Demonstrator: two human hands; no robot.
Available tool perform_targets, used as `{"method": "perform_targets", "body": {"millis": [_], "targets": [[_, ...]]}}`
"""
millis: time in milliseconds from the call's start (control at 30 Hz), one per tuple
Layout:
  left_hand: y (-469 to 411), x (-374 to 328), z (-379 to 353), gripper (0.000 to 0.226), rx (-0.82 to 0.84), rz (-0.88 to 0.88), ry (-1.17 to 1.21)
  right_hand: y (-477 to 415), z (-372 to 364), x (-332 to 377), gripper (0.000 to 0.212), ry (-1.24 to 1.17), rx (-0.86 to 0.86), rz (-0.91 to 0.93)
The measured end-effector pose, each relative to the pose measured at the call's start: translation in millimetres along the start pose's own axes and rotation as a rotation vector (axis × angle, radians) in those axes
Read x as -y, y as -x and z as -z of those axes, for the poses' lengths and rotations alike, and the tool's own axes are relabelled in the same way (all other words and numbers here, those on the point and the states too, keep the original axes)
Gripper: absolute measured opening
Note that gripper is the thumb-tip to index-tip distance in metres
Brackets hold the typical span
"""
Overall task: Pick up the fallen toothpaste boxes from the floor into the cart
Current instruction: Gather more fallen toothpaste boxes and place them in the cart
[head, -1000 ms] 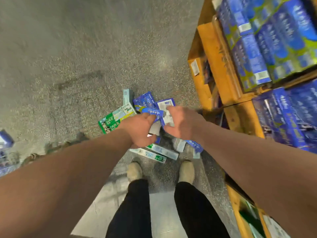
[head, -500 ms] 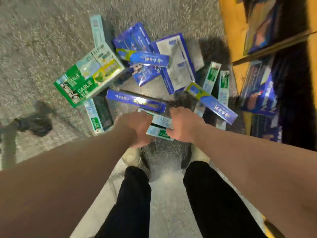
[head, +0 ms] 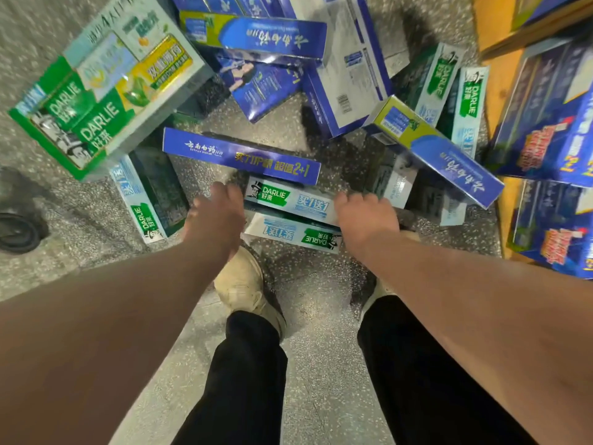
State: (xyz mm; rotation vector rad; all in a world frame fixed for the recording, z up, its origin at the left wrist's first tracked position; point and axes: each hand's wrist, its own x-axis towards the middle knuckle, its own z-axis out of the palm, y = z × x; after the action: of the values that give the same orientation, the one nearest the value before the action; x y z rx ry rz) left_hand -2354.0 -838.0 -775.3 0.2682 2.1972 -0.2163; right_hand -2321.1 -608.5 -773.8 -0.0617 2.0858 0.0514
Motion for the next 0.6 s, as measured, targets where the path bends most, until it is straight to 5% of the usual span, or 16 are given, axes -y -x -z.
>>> {"method": "perform_targets", "body": {"millis": [333,600], "targets": [[3.7,-11.7,2.7,0.101,-0.061,-0.087,0.109,-5.0,9.3,13.6,0.081,-0.196,0.051,0.094],[2.2,-12.2,-1.6,0.106,-0.068,-0.098,0.021,-5.7,-17.5,32.8,0.124,-0.099,-0.029,0.055]]}}
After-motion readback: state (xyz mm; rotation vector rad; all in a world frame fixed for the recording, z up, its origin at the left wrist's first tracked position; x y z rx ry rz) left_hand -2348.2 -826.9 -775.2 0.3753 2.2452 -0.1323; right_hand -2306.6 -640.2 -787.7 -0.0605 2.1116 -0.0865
